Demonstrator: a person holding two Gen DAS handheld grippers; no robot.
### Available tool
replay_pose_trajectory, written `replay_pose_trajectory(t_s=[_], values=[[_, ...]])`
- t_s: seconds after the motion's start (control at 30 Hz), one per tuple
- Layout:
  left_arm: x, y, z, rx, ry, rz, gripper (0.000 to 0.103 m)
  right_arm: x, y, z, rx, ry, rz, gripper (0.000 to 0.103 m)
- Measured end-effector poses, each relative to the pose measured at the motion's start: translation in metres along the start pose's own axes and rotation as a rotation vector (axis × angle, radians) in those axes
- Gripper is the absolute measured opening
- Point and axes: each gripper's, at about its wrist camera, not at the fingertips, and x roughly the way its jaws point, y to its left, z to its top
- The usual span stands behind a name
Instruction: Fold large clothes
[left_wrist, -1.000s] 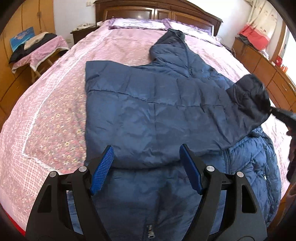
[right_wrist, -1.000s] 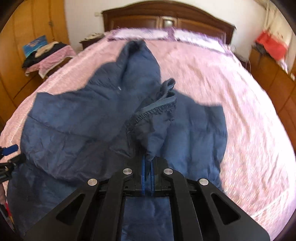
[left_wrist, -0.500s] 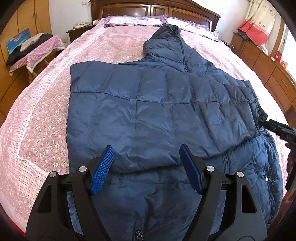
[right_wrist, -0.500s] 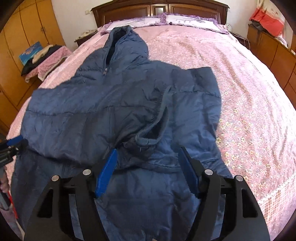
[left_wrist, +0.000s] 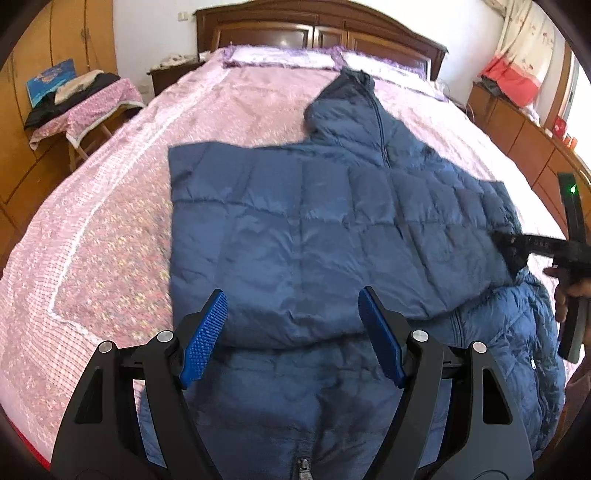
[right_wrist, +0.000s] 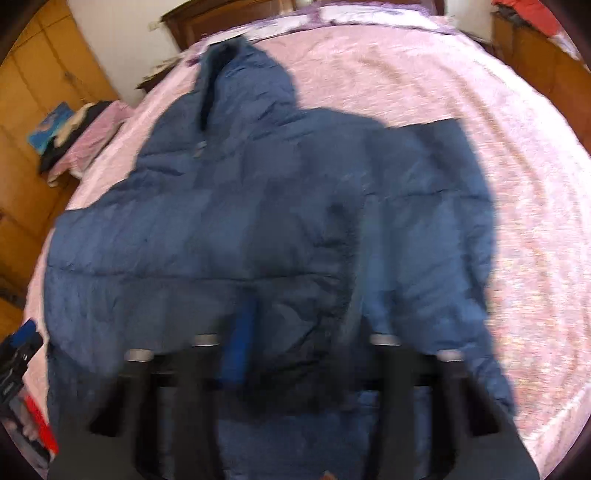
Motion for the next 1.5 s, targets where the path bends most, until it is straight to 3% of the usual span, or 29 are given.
replay_pose_trajectory(t_s=[0.07, 0.13, 0.27, 0.5, 0.73, 0.93, 1.2, 1.3, 1.37, 1.5], values=[[-0.003, 0.004, 0.005, 0.001, -0.027, 0.003, 0.073, -0.011, 0.014, 0.0, -0.081, -0.04, -0.011, 0.012], [-0.002, 0.007, 0.012, -0.005, -0.048, 0.006, 0.073, -0.039, 0.025, 0.001, -0.145, -0.128, -0.033, 0.01], [0.012, 0.006, 0.029, -0.023, -0.069, -0.001, 0.073, -0.09, 0.019, 0.008, -0.157, -0.258, -0.093, 0.01], [0.062, -0.004, 0.059, -0.038, -0.078, 0.011, 0.073, -0.084, -0.032, 0.003, -0.088, -0.222, -0.225, 0.01], [0.125, -0.007, 0.061, -0.039, 0.011, 0.09, 0.07, -0.019, -0.063, -0.005, -0.057, -0.109, -0.271, 0.011], [0.147, -0.004, 0.054, -0.048, 0.025, 0.085, 0.072, 0.015, -0.077, -0.009, -0.052, -0.069, -0.264, 0.023], [0.153, -0.005, 0.053, -0.04, 0.037, 0.087, 0.073, 0.023, -0.084, -0.017, -0.023, -0.086, -0.24, 0.026], [0.141, -0.001, 0.056, -0.05, 0.05, 0.067, 0.073, 0.013, -0.092, -0.016, 0.032, -0.087, -0.195, 0.042], [0.131, 0.001, 0.057, -0.05, 0.053, 0.059, 0.073, -0.001, -0.099, -0.019, 0.091, -0.1, -0.162, 0.068], [0.103, 0.003, 0.059, -0.064, 0.026, 0.035, 0.075, -0.031, -0.103, -0.022, 0.122, -0.144, -0.132, 0.069]])
